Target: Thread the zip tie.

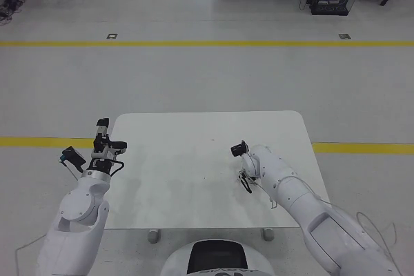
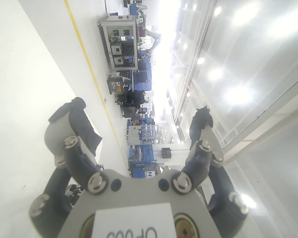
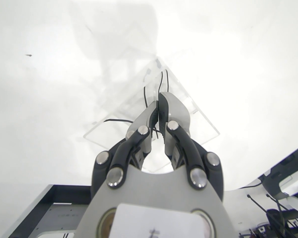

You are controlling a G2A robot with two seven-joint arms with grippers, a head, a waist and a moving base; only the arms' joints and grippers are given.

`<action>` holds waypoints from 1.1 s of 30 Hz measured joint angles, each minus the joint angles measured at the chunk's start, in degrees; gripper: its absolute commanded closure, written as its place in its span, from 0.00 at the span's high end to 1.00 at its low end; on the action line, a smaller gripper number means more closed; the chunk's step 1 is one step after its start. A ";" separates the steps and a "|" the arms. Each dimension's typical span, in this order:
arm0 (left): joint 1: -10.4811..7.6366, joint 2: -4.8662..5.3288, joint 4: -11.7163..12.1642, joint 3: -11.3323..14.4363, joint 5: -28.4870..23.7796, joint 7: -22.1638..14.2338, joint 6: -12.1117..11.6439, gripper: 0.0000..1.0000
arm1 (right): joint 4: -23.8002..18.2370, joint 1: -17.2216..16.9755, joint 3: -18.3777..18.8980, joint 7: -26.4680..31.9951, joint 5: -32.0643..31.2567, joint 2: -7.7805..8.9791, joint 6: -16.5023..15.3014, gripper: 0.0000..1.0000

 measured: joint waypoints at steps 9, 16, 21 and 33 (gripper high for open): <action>0.00 0.00 0.00 0.00 0.00 0.00 0.00 1.00 | -7.06 -1.68 1.76 3.03 -3.05 1.25 1.40 0.00; 0.00 0.00 0.00 0.00 0.00 0.00 0.00 1.00 | -16.75 -5.51 5.38 7.02 -6.56 3.55 1.53 0.00; 0.00 0.00 0.00 0.00 0.00 0.00 0.00 1.00 | -25.13 -9.38 10.22 9.16 -7.74 5.61 0.45 0.00; 0.00 0.00 0.00 0.00 0.00 0.00 0.00 1.00 | -45.03 -23.34 29.19 6.68 2.68 10.65 -13.50 0.00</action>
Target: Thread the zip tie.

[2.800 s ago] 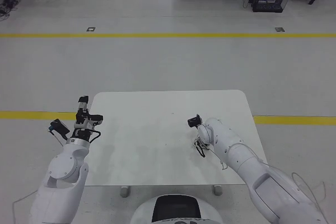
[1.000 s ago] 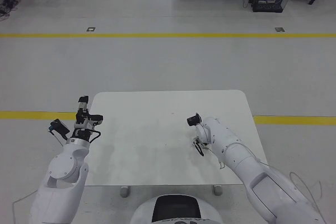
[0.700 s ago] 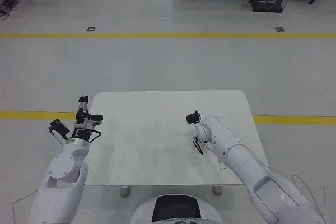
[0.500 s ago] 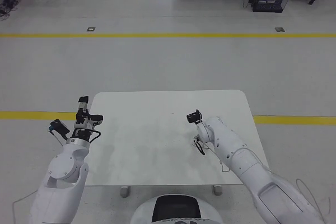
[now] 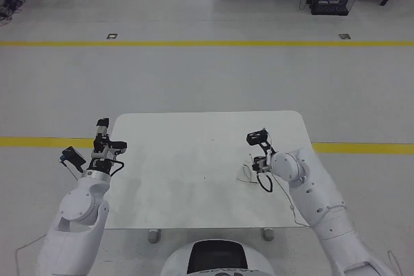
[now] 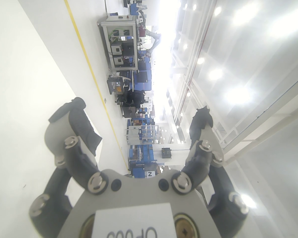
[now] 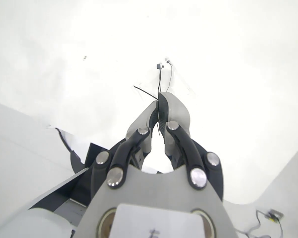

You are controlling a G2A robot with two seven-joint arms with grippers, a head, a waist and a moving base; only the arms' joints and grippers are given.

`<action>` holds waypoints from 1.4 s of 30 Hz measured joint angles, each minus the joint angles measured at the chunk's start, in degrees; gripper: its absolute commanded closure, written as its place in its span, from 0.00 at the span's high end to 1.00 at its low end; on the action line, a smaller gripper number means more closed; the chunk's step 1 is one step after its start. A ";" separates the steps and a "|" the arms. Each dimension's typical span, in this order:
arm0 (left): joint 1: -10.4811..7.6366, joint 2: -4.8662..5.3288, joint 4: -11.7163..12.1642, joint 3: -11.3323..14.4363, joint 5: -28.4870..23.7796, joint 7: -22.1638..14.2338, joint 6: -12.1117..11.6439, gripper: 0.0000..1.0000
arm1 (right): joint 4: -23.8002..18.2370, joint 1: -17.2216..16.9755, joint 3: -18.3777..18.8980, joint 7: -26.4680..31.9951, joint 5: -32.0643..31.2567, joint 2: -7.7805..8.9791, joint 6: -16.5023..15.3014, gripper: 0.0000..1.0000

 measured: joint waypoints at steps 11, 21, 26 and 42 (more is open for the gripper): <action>0.00 0.00 0.00 0.00 0.00 0.00 0.00 1.00 | 3.69 -1.43 7.87 0.85 22.83 2.23 -14.31 0.00; 0.00 0.00 0.00 0.00 0.00 0.00 0.00 1.00 | 7.02 0.37 5.37 2.32 37.38 5.34 -14.21 0.00; 0.00 0.00 0.00 0.00 0.00 0.00 0.00 1.00 | 8.88 1.61 3.30 2.48 41.84 6.77 -14.22 0.00; 0.00 0.00 0.00 0.00 0.00 0.00 0.00 1.00 | 10.26 2.51 2.02 3.75 45.00 7.46 -14.21 0.00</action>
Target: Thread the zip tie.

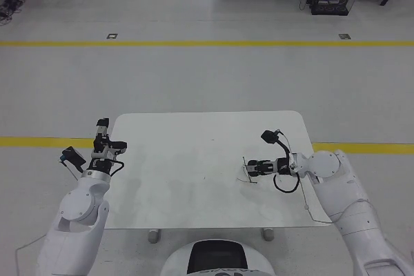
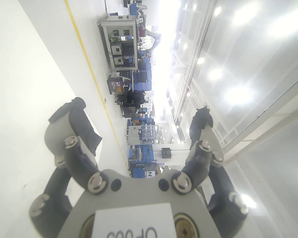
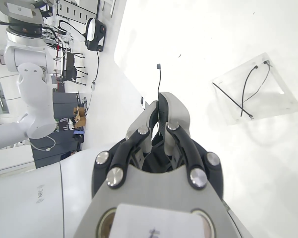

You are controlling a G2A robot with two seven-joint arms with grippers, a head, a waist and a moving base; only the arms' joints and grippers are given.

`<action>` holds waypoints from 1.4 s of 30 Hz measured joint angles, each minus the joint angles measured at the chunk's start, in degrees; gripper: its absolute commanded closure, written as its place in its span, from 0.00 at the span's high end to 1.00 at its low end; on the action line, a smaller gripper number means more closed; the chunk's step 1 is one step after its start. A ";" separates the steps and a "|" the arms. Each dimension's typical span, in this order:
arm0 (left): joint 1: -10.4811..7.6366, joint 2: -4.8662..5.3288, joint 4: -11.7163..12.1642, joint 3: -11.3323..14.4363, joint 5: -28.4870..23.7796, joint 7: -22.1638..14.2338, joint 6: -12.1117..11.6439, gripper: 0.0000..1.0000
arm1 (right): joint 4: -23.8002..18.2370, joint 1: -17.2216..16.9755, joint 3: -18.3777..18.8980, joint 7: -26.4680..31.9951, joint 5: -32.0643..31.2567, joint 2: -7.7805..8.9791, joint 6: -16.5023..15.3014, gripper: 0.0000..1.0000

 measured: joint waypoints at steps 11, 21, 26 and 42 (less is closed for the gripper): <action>0.00 0.00 0.00 0.00 0.00 0.00 0.00 1.00 | -0.11 -0.86 -1.20 -7.15 4.06 -0.02 2.20 0.00; 0.00 0.00 0.00 0.00 0.00 0.00 0.00 1.00 | 0.67 -0.63 -1.10 -7.60 7.38 0.11 3.40 0.00; 0.20 0.33 -2.61 0.30 4.98 -5.65 -4.12 1.00 | 0.32 -1.27 -1.39 -9.25 7.61 0.08 4.08 0.00; 3.49 1.04 -6.62 2.40 24.15 -14.27 -12.21 1.00 | 0.60 -1.61 -0.46 -12.76 10.39 0.52 8.23 0.00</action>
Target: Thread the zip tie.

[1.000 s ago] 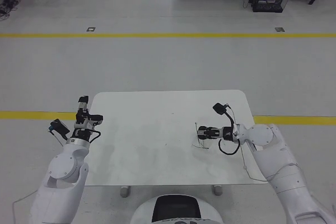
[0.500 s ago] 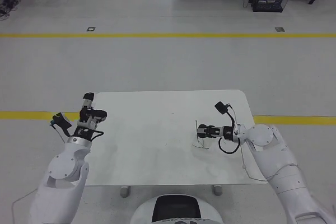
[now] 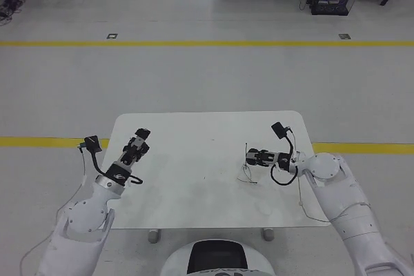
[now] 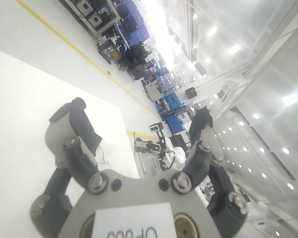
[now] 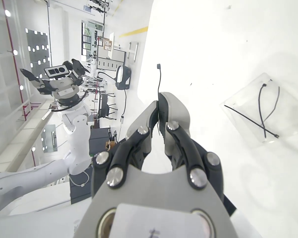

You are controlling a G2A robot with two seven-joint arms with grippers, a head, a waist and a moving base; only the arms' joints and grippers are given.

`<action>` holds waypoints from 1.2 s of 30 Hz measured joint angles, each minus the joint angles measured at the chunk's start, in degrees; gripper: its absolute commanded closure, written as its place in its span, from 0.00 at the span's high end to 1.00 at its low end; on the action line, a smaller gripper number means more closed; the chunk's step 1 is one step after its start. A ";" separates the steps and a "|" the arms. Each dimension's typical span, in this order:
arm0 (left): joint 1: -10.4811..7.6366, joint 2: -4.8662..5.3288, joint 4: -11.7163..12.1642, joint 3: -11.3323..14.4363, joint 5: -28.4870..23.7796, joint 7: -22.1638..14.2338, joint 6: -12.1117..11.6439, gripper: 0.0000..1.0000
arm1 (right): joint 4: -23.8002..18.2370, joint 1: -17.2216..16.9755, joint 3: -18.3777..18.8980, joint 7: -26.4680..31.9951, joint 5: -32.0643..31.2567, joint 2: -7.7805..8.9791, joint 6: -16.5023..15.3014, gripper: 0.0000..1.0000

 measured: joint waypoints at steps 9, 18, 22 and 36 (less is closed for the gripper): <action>-2.08 0.48 -3.31 4.75 7.86 -9.36 -6.27 1.00 | -0.22 0.01 -1.49 -2.74 0.72 -0.21 2.91 0.00; -3.94 0.84 -3.80 11.72 23.94 -13.34 -7.27 1.00 | 2.03 1.21 -2.27 -2.59 3.65 -0.27 5.06 0.00; -3.91 0.84 -3.84 11.63 23.82 -13.31 -7.27 1.00 | 2.15 1.24 -2.26 -2.61 3.73 -0.25 4.86 0.00; -10.23 1.85 -6.73 24.39 58.19 -21.31 -7.21 1.00 | 3.78 2.12 -3.36 -5.47 8.31 -0.72 9.86 0.00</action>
